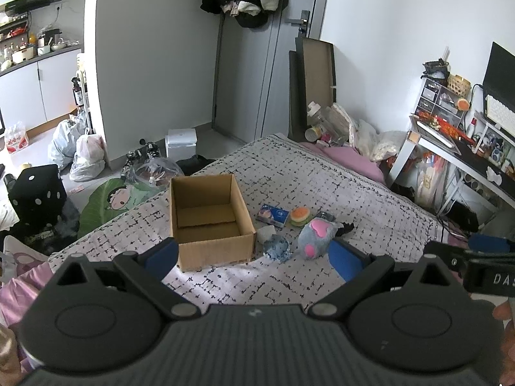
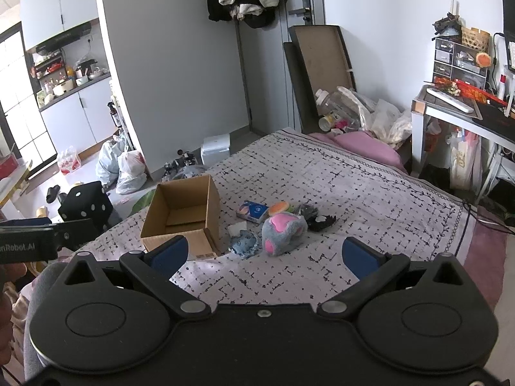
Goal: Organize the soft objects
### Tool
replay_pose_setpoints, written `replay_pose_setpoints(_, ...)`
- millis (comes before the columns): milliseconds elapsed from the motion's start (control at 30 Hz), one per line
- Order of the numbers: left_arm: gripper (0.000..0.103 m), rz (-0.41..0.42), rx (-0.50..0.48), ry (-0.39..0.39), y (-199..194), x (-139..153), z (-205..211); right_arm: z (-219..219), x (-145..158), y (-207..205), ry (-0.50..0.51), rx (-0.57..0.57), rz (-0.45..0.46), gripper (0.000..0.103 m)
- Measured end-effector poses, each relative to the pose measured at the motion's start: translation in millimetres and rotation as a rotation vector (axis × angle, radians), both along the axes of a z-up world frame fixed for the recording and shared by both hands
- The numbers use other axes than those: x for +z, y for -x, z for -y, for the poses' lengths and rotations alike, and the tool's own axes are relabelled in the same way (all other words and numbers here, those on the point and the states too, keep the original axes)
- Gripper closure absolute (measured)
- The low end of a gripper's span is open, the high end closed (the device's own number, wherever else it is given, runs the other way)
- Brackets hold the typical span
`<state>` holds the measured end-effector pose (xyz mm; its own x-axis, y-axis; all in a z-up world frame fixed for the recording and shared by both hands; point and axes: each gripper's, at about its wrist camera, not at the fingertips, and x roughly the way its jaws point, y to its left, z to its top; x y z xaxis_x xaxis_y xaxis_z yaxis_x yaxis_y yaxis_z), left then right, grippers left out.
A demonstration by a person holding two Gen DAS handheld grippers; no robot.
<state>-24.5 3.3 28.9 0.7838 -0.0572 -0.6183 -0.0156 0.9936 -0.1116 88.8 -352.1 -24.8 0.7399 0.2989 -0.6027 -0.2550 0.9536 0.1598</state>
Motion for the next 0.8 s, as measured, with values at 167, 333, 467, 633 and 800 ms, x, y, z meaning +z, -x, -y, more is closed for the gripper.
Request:
replay_pose_setpoints(167,0.004,-0.005,-0.003,0.001,-9.6,-8.2,5.2,-3.8,-7.5,-4.4,0.008,0.03,0.013,0.0)
replay_pose_setpoints(333,0.004,-0.023,-0.02,-0.007,-22.0,-21.5,13.7,-7.6,-19.1,-17.3,0.022,0.012,0.009,0.0)
replay_pose_setpoints(467,0.004,-0.029,-0.038,-0.024,-36.3,-32.3,20.0,-7.5,-26.8,-27.2,0.034,-0.038,0.015,0.0)
replay_pose_setpoints(633,0.005,-0.046,-0.06,-0.012,-57.6,-45.7,27.7,-5.4,-40.0,-46.6,0.032,-0.055,-0.023,0.0)
replay_pose_setpoints(800,0.006,-0.07,-0.066,0.001,-79.4,-58.2,34.0,-4.4,-53.8,-64.9,0.042,-0.062,-0.053,0.0)
